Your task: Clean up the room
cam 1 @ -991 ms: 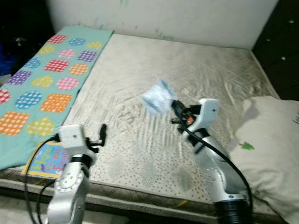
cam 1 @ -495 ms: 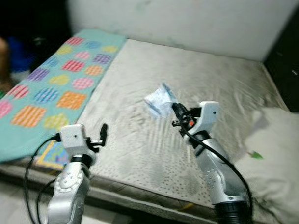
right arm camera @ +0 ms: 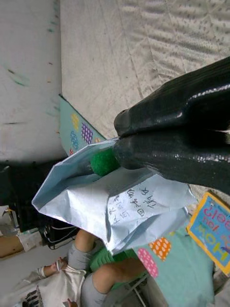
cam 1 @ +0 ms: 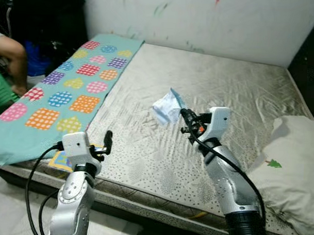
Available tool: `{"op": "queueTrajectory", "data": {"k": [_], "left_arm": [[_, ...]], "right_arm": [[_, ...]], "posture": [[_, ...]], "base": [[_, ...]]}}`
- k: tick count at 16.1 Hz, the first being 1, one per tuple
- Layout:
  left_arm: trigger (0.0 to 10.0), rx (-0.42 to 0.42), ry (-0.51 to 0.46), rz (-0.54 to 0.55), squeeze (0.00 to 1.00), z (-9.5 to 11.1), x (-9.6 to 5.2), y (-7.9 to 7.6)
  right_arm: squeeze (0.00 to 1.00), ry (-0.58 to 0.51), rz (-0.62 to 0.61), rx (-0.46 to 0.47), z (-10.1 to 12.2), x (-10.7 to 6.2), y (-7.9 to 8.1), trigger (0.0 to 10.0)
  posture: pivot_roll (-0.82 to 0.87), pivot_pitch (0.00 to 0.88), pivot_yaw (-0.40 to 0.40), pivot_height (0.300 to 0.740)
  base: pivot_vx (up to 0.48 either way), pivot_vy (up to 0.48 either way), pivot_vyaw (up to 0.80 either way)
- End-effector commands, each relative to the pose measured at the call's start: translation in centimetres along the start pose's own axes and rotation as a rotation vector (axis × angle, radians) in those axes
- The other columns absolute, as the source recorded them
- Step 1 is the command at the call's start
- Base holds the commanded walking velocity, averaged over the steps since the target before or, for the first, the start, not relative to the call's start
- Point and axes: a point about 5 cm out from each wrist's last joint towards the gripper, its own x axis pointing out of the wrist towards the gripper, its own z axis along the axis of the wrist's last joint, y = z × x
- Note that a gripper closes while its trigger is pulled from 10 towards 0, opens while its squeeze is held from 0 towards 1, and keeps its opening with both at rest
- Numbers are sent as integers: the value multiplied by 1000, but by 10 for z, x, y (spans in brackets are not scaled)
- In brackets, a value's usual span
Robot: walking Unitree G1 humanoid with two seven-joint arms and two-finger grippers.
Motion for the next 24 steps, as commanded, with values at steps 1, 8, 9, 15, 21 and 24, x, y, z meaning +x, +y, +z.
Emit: {"op": "queueTrajectory", "data": {"k": [1,8,9,15,21,24], "left_arm": [[10000,-3,9,-2,0,-1,1,0],[10000,-18,12,-6,0,-1,1,-2],[10000,-19,13,-7,0,-1,2,-2],[10000,-27,14,-8,0,-1,1,-2],[10000,-28,17,-9,0,-1,2,-2],[10000,-27,16,-8,0,-1,2,-2]], "right_arm": [[0,13,-12,1,-1,0,-2,10000],[0,18,-20,0,-1,0,-3,10000],[0,18,-21,0,-1,0,-3,10000],[0,24,-21,-2,-2,0,-4,10000],[0,29,-26,-5,-3,0,-5,10000],[0,30,-25,-8,-3,0,-5,10000]], "posture": [[-70,3,-32,740],[-77,11,-36,740],[-78,13,-36,740],[-79,14,-37,740],[-81,14,-38,740],[-81,14,-39,740]], "base": [[0,0,0],[0,0,-686],[0,0,-550],[0,0,0],[0,191,0],[0,299,0]]}}
